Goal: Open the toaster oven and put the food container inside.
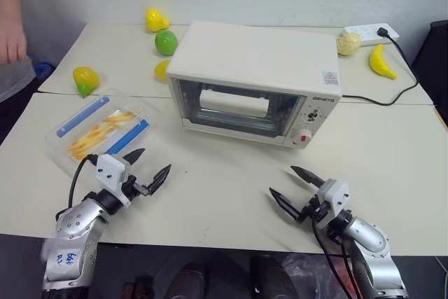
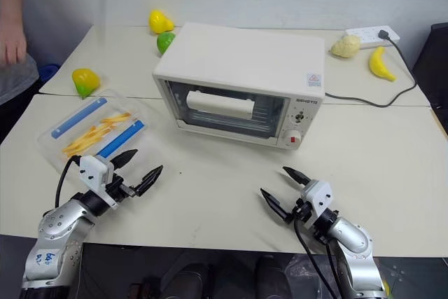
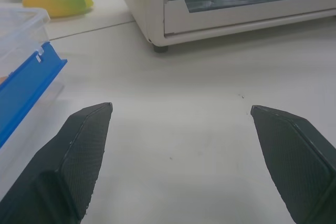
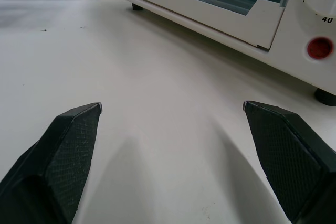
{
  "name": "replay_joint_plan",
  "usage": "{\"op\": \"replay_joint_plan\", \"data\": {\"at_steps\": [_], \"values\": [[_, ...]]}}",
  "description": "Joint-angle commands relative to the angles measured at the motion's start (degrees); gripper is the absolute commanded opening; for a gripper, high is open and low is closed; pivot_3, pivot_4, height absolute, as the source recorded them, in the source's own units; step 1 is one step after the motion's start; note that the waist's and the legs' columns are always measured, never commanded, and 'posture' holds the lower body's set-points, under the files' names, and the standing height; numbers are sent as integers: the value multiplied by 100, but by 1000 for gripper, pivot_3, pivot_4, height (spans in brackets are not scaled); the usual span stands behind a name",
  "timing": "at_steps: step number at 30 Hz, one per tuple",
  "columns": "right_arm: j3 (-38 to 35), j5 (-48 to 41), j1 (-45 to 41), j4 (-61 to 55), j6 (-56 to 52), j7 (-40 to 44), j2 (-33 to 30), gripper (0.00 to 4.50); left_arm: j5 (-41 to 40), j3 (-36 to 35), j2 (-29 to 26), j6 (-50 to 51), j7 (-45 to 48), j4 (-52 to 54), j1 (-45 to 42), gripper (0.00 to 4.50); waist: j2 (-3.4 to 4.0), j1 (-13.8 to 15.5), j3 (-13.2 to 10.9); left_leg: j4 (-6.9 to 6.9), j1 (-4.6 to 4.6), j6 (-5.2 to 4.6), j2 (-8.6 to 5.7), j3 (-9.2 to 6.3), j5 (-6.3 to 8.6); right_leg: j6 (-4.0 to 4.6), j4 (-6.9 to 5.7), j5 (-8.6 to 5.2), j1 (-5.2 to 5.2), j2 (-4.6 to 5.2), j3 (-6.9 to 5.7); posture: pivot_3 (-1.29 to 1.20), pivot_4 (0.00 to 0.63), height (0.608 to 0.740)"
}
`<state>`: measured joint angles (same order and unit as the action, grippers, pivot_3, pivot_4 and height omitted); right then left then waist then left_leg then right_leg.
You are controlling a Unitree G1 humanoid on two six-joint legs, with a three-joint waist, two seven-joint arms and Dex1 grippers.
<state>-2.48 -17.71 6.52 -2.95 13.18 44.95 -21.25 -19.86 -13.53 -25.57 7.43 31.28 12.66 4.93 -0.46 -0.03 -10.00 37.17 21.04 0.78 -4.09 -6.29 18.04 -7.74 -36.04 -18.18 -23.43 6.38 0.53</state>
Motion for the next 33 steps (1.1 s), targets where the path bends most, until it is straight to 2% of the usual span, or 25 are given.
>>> {"op": "replay_joint_plan", "data": {"at_steps": [1, 3, 7, 10, 15, 20, 24, 33], "values": [[48, -120, -46, -254, -13, 79, -41, 4500, -55, -170, -130, -72, 72, 270, 99, 4485, 0, 1, 0, 0, 0, 0, 0, 0, 0, 0, 0, 0, 0, 0, 0, 0, 150, 740], [77, -243, -146, -491, -199, 100, -51, 4500, -561, -328, -211, 161, 330, 500, 203, 4485, 0, -10, 0, 1, 1, 0, 0, 0, 0, 0, 0, 0, 0, 1, 1, 0, 150, 740], [153, -563, -538, -1108, -912, 120, -211, 4500, -1759, -820, -927, 704, 1580, 759, 479, 4485, 1, -19, 0, 1, 3, 3, 13, 0, 1, 3, 0, -1, -4, 8, 2, 0, 150, 740], [170, -935, -1055, -1667, -1910, -57, -447, 4500, -2752, -1588, -1650, 1431, 1970, 893, 417, 4485, 3, -14, -2, 2, 5, 5, 19, -2, 2, 10, 1, 0, -4, 9, 1, 0, 150, 740], [71, -1355, -2015, -1987, -3167, -671, -511, 4500, -3660, -2068, -2343, 2219, 2344, 951, 217, 4485, 8, -1, -5, 0, 9, 7, 17, -9, 4, 16, 8, -2, -5, 12, -3, 0, 150, 740], [78, -1469, -2702, -1930, -3935, -1075, -471, 4500, -3570, -1907, -2159, 2259, 2213, 949, 65, 4485, 8, -10, -5, -5, 9, 7, 17, -9, 4, 17, 8, -3, -7, 11, -6, 0, 150, 740], [99, -1476, -2947, -1882, -4119, -1071, -463, 4500, -3492, -1762, -1921, 2238, 2090, 1138, 129, 4485, 8, -29, -5, -1, 9, 7, 18, -3, 4, 17, 6, -2, -8, 11, -2, 0, 150, 740], [338, -1713, -3064, -2289, -4172, -332, -611, 4500, -3386, -1553, -1631, 2206, 1844, 1337, 77, 4485, 8, -22, -6, -5, 15, 7, 18, -3, 4, 18, 7, -1, -16, 9, -2, 0, 150, 740]]}}
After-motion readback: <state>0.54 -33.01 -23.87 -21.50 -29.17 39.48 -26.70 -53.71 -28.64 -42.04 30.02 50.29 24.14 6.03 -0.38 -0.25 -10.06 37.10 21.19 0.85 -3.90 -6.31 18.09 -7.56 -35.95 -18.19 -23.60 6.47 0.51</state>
